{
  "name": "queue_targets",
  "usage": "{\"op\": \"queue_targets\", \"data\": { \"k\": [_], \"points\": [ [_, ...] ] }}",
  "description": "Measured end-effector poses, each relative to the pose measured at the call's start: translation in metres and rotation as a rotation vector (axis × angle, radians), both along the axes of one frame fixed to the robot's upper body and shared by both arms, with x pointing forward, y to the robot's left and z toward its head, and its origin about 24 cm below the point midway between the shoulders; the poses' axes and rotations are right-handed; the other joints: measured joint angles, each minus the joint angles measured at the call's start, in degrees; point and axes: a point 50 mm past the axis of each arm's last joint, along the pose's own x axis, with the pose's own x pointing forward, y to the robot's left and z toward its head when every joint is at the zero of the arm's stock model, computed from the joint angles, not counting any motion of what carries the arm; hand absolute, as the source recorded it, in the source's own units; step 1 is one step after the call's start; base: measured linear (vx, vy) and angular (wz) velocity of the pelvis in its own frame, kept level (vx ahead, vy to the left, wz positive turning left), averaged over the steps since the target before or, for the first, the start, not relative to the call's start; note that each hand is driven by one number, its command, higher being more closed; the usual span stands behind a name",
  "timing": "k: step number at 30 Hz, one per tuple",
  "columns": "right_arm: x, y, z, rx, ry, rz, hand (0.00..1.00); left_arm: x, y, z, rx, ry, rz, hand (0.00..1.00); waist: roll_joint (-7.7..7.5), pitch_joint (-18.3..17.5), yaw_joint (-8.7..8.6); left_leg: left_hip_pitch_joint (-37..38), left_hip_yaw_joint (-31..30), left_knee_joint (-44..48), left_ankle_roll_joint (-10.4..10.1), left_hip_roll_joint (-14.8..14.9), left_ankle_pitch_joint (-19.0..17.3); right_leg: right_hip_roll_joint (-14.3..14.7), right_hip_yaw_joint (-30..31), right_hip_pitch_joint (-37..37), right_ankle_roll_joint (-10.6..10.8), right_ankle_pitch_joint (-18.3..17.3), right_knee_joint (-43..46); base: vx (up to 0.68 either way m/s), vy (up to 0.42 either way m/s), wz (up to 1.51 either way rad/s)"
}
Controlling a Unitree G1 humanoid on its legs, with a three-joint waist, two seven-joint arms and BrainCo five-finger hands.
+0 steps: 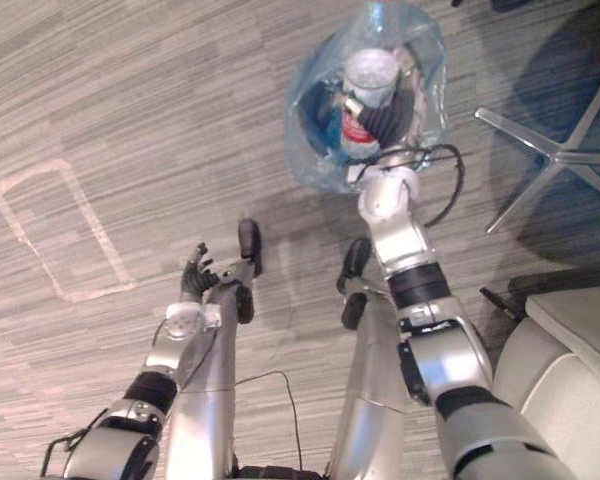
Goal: Gather rubbish on tea table into small bin, then transfer packed bag to large trash can.
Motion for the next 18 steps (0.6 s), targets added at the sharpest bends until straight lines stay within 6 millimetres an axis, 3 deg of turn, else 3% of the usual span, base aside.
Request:
{"op": "queue_targets", "data": {
  "k": [5,8,18],
  "points": [
    [-0.006,0.001,0.004,0.002,-0.037,0.010,0.00,-0.001,-0.005,-0.003,0.005,0.012,-0.017,0.00,-0.32,-0.2,-0.23,0.6,1.1,-0.7,0.2,0.3,0.2,-0.1,0.4,0.0,-0.3,0.2,0.0,-0.01,-0.002,0.00],
    [-0.007,0.005,-0.008,-0.066,-0.016,0.000,0.00,-0.002,-0.006,-0.004,0.014,0.017,-0.028,0.00,-0.50,-0.3,-0.21,0.9,3.6,-0.9,0.6,2.0,0.5,-0.1,0.3,0.4,-0.3,0.2,-0.3,-0.03,-0.014,0.01],
    [0.002,0.030,-0.053,-0.429,0.158,0.023,0.00,-0.002,-0.004,-0.009,0.040,0.037,-0.028,0.00,-1.37,-0.9,-0.25,1.4,3.8,-2.2,0.8,2.0,0.6,-0.1,0.1,0.9,-0.4,0.4,-1.7,0.00,-0.001,0.00]
  ]
}}
